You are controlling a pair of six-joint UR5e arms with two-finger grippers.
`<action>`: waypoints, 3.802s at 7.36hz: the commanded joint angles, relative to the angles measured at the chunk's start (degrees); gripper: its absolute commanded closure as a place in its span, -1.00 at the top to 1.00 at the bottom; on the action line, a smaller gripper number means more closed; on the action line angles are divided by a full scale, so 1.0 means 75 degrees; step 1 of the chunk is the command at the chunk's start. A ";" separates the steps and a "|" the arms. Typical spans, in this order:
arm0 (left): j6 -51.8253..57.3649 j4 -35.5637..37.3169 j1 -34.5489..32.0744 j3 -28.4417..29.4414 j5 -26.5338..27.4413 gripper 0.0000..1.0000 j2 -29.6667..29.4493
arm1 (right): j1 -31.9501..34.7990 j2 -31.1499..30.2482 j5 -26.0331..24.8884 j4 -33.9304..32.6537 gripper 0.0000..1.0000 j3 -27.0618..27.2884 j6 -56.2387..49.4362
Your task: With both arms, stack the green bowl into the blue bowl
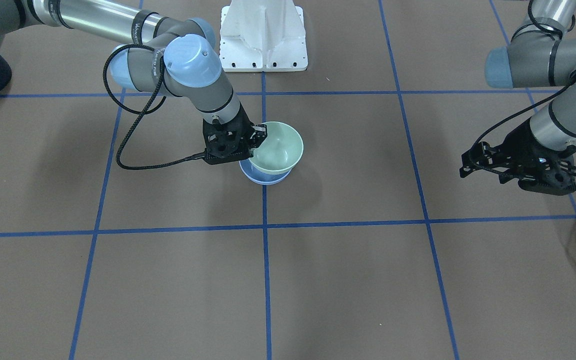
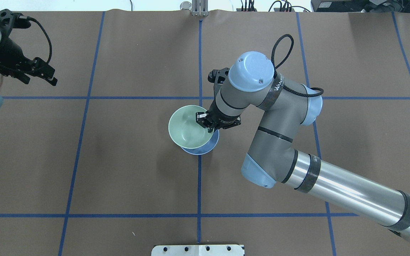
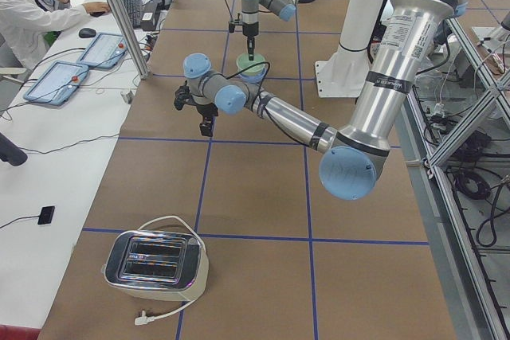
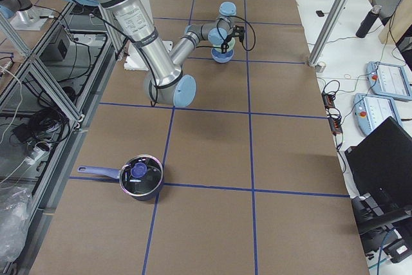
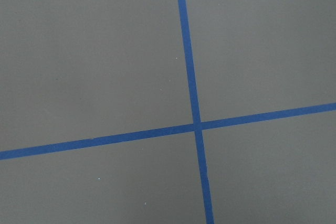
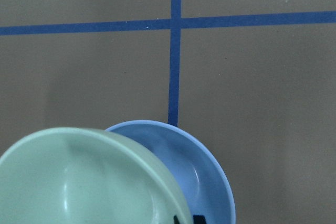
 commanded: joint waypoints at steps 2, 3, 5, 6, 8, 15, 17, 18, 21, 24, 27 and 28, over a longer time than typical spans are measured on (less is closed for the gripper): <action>0.0001 -0.0009 0.0015 0.0003 0.0001 0.91 0.0000 | -0.0003 -0.0095 -0.0180 0.0000 -0.72 0.0000 -0.0073; 0.0002 -0.0009 0.0015 0.0014 0.0001 0.91 0.0000 | -0.0003 -0.0096 -0.0192 0.0000 -0.72 -0.0012 -0.0073; 0.0002 0.0003 0.0015 0.0014 0.0001 0.91 0.0000 | -0.0050 -0.0107 -0.0204 0.0000 -0.72 -0.0012 -0.0061; -0.0010 0.0003 0.0015 0.0014 0.0001 0.91 0.0000 | -0.0062 -0.0107 -0.0204 0.0000 -0.71 -0.0012 -0.0061; -0.0010 0.0003 0.0015 0.0014 0.0001 0.91 0.0000 | -0.0085 -0.0131 -0.0204 0.0000 -0.71 -0.0012 -0.0061; -0.0010 0.0003 0.0015 -0.0009 0.0001 0.92 0.0000 | -0.0085 -0.0166 -0.0180 0.0012 0.70 0.0000 -0.0271; -0.0010 0.0003 0.0015 0.0003 0.0001 0.92 0.0000 | -0.0016 -0.0166 -0.0145 0.0012 0.99 0.0046 -0.0295; -0.0010 0.0003 0.0015 0.0003 0.0001 0.92 0.0000 | 0.0089 -0.0166 -0.0099 0.0023 1.00 0.0093 -0.0295; 0.0002 0.0003 0.0015 0.0049 0.0024 0.92 -0.0012 | 0.0580 -0.0702 -0.0028 0.1562 1.00 0.0468 -0.0307; 0.0338 0.0061 -0.0276 0.0061 0.0059 0.92 -0.0012 | 0.1399 -0.1347 0.0088 0.2684 1.00 0.0609 -0.0237; 0.2339 0.0108 -0.1446 0.0611 0.0001 0.95 0.0233 | 0.2480 -0.2518 0.0583 0.1800 1.00 0.1133 -0.1226; 0.2693 0.0190 -0.1763 0.0647 -0.0023 0.95 0.0443 | 0.2493 -0.3229 0.0187 0.1329 1.00 0.1740 -0.1732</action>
